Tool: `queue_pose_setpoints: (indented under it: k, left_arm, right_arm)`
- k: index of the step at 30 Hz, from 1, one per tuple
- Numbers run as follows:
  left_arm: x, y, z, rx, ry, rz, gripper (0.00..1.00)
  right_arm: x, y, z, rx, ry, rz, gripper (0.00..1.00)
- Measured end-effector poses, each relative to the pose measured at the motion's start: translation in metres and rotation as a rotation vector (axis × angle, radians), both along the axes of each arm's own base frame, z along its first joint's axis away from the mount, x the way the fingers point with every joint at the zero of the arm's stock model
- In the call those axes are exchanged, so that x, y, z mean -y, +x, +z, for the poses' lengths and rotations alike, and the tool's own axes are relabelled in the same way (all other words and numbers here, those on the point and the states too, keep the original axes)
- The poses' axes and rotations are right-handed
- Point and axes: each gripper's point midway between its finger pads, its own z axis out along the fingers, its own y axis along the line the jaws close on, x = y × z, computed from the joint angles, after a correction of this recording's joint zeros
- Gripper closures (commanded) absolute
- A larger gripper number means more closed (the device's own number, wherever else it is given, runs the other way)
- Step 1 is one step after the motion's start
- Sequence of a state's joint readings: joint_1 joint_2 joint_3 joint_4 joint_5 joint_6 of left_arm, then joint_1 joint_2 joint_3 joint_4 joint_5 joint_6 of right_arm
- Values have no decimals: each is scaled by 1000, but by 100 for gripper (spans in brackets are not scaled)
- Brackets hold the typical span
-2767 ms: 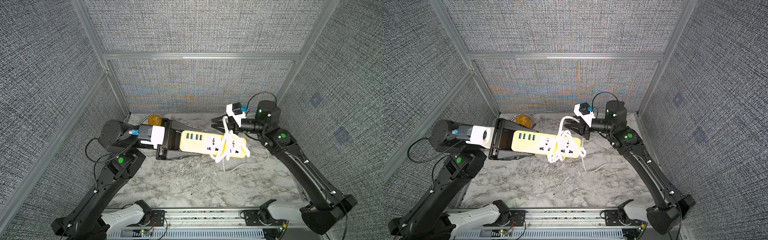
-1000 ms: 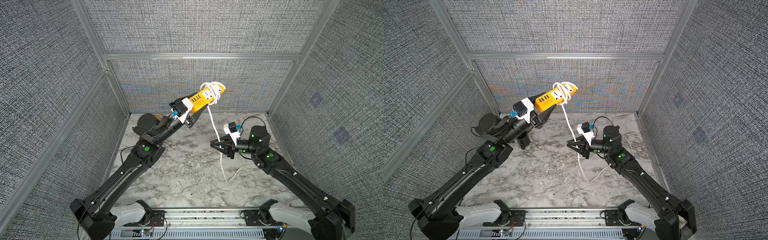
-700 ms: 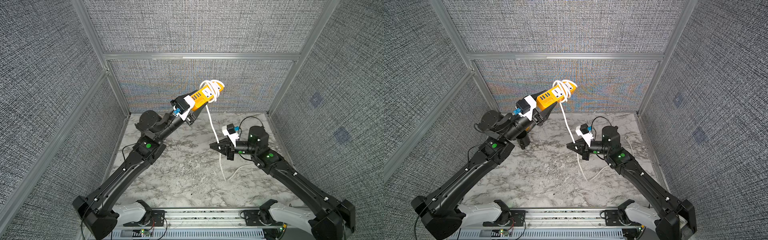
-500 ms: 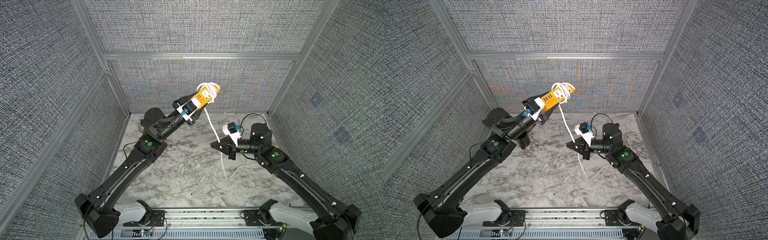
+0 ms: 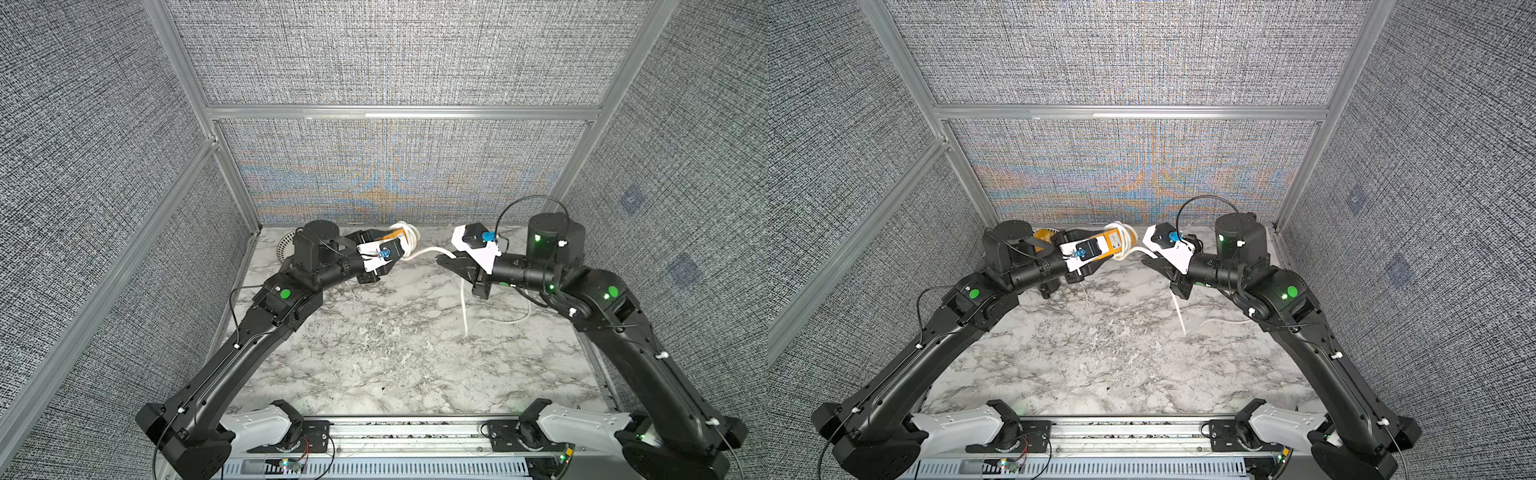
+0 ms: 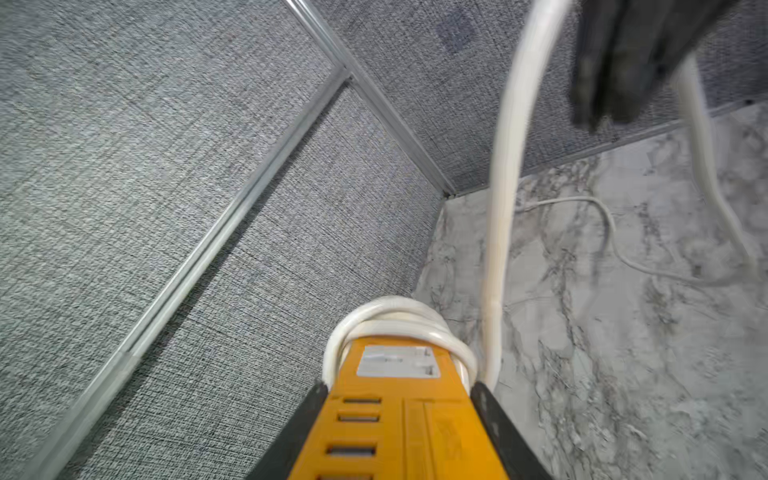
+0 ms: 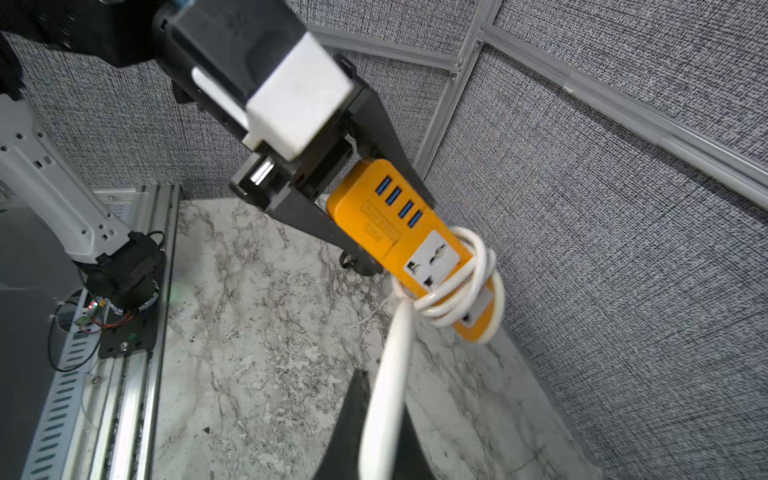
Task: Wrap the cord around the power strip
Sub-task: Wrap the power cord around the power strip.
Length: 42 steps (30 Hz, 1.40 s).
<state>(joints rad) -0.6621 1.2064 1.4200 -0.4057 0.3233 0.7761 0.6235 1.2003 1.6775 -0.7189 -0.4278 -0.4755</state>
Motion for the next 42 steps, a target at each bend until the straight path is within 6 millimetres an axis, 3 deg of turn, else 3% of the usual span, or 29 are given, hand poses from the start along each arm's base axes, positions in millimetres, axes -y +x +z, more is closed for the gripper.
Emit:
queue_pose_setpoints:
  k: [8,14,19,24,29,33,38,42]
  left_arm:
    - [1,-59,-18,-194,63,-236,100]
    - [5,-106,-16,-346,-48,-426,100]
    - [7,-125,14,-412,-227,-507,100]
    - [10,-138,61,-435,-358,-589,100]
    - [11,-147,93,-472,-445,-642,100]
    - [4,-174,122,-407,-468,-784,100]
    - [0,-186,142,-354,-488,-850,100]
    - [1,-185,147,-334,-501,-854,100]
  right_arm:
    - [-1,24,8,119,-148,-27,100]
    - [-13,40,-4,114,-190,14,100]
    - [-13,51,-15,61,-127,57,100]
    - [-22,52,-23,15,-33,146,100]
    - [-25,42,-11,28,76,224,83]
    - [-22,49,-29,-30,119,194,78]
    - [-24,38,-53,-118,178,211,76]
    - [-23,31,-57,-141,223,223,76]
